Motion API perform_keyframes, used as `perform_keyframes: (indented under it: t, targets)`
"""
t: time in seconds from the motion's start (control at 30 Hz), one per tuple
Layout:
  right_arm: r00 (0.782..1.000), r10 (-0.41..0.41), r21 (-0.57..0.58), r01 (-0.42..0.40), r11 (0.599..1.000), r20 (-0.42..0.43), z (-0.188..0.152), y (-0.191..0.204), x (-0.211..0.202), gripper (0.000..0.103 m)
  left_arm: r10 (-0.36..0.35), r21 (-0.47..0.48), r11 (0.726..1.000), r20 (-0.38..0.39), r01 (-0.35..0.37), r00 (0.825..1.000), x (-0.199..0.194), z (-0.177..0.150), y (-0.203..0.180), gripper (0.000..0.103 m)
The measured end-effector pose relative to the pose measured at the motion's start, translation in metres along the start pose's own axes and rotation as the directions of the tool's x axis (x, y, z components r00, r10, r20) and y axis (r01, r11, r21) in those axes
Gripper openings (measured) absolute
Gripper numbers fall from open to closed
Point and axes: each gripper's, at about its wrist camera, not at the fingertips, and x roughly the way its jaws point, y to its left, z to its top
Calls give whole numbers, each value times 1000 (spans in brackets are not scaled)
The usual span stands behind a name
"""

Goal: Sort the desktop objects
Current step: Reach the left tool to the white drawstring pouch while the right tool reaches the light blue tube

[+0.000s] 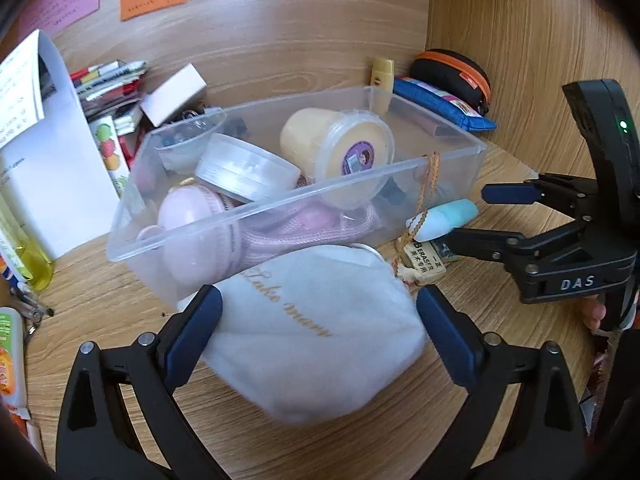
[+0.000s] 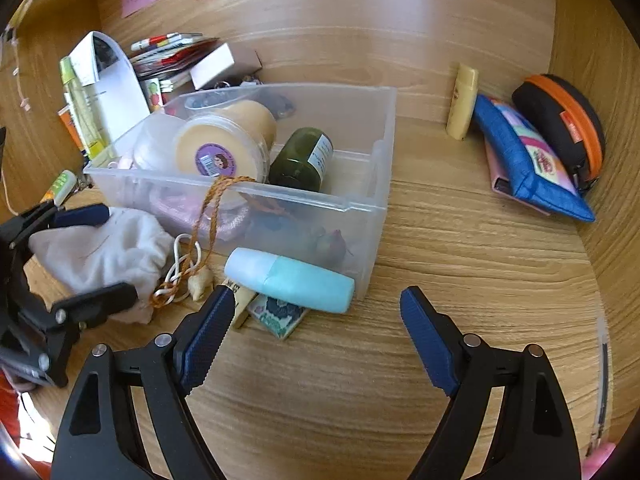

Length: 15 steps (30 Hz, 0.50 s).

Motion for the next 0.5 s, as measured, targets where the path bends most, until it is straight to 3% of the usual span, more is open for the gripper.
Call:
perform_keyframes:
  t: [0.27,0.5]
  targets:
    - [1000,7,17,-7,1000,-25,9,9,13,83,-41,-34,999,-53,39,998,15,7,5,99]
    - [998,-44,25,45,999,-37,11,13,26,83,-85,-73,994,-55,81,995,15,7,10,99]
